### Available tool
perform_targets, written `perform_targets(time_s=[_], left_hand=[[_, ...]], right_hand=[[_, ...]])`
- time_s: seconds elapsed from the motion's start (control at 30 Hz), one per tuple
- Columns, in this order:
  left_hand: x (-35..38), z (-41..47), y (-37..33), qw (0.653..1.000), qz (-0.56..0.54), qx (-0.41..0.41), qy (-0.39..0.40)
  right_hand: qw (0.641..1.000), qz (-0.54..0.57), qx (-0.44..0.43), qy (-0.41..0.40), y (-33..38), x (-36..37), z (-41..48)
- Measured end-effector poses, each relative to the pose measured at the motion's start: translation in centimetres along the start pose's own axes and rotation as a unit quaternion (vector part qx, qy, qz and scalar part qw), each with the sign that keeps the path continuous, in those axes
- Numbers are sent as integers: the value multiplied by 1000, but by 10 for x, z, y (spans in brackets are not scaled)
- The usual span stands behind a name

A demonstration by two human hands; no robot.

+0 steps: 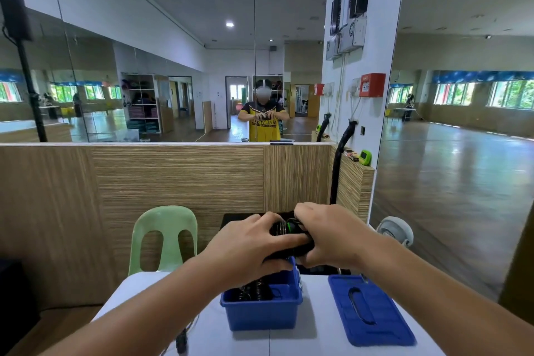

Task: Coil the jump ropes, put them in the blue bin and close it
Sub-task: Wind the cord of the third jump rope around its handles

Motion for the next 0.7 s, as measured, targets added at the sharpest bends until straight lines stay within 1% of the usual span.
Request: perform_targets(time_s=[0.1,0.17,0.2,0.23,0.33,0.43,0.5,0.6,0.7], left_hand=[[1,1,-2,999,39,30,-8],[7,4,-5,998,50,29,4],[9,6,-5,999,41,19,7],[11,8,-4,999,31,5,9],[16,8,0,1000,23,-8,14],[18,9,2,1000,12,-20,8],[14,12,6,999,10,-37,1],[7,14,12,998,0,-56,-2],[1,13,11,999,-15,-46,-16]], right_hand=[[999,-43,-12,-1,-2,-4,-2],[998,-67,-15,2,0,-10,-3],[998,-63,-7,14,1,-12,-4],[999,-38,7,30,1,-13,-3],[989,117,65,55,-6,-15,-1],[967,240,85,27,-7,-16,-5],[951,297,88,5,-3,-11,-11],[914,394,93,6,6,7,-24],[872,478,101,1,7,28,-37]])
Point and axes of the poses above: each hand's wrist, its own z-axis towards the middle knuckle, its own x-axis out of the palm, y = z × x, the point moved 6 cm from there along z, towards the middle knuckle, and after that the axes turned 12 degrees about x, right-handed, at the moved point
